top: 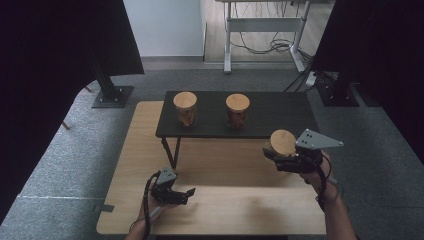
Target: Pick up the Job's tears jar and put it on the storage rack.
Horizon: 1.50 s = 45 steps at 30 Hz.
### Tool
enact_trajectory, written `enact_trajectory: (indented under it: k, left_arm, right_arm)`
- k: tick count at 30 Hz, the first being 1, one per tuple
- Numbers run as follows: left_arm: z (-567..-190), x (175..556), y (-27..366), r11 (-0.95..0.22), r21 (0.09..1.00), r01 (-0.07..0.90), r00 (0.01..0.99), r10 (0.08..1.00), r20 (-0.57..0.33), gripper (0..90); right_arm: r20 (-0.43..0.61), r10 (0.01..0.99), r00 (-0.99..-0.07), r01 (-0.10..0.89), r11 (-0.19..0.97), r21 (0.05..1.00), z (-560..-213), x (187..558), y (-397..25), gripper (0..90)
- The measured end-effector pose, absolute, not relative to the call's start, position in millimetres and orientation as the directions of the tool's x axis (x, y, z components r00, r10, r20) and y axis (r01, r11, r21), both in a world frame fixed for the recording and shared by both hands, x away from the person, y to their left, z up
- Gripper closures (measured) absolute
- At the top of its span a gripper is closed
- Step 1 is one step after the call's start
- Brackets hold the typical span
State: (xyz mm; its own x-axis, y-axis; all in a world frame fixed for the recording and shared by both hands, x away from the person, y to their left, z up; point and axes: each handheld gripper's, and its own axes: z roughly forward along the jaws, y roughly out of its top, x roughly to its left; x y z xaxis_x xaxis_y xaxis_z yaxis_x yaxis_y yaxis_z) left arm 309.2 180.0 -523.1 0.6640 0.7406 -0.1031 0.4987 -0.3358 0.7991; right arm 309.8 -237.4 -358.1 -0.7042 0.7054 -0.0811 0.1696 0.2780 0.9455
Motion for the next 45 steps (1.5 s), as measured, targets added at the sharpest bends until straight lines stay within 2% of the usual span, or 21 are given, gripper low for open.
enact_trajectory:
  k: [20,45]
  left_arm:
    - [-522.4,309.5,181.8,-0.337,0.798,0.499,0.663,0.741,-0.101,7.2]
    - [-521.6,309.2,182.8,-0.333,0.801,0.498,0.663,0.742,-0.103,7.2]
  right_arm:
    - [-0.075,0.714,-0.696,0.173,0.269,0.948,-349.0,320.1,-239.6,24.7]
    - [-0.098,0.724,-0.682,0.162,0.28,0.946,-319.5,345.6,-233.1,24.7]
